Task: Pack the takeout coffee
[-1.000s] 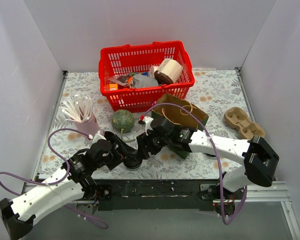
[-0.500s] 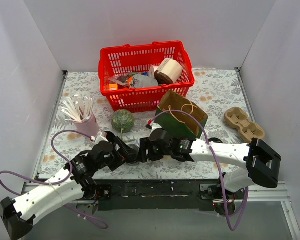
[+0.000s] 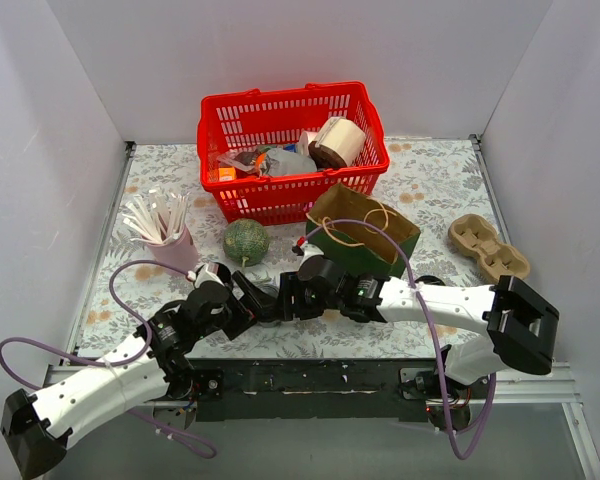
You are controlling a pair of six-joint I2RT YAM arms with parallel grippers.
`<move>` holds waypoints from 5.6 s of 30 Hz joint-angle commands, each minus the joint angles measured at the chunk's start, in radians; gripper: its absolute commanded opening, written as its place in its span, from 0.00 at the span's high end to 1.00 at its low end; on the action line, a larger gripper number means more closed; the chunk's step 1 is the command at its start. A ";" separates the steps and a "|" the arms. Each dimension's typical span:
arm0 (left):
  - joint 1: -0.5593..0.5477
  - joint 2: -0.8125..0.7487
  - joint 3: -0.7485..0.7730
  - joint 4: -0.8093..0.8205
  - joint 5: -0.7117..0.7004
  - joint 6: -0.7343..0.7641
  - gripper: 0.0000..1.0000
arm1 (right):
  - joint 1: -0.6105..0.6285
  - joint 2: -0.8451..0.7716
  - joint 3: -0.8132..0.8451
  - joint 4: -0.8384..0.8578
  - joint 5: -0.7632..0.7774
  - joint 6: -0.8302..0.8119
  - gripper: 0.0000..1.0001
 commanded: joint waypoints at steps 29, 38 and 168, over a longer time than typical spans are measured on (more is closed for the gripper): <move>-0.006 -0.064 0.198 -0.289 -0.204 -0.052 0.04 | -0.077 0.081 0.122 0.115 0.119 0.034 0.28; -0.006 -0.081 0.200 -0.300 -0.209 -0.050 0.06 | -0.079 0.170 0.159 0.077 0.108 0.028 0.36; -0.006 -0.119 0.376 -0.556 -0.313 -0.030 0.02 | -0.005 0.118 0.429 -0.613 -0.486 -1.705 0.54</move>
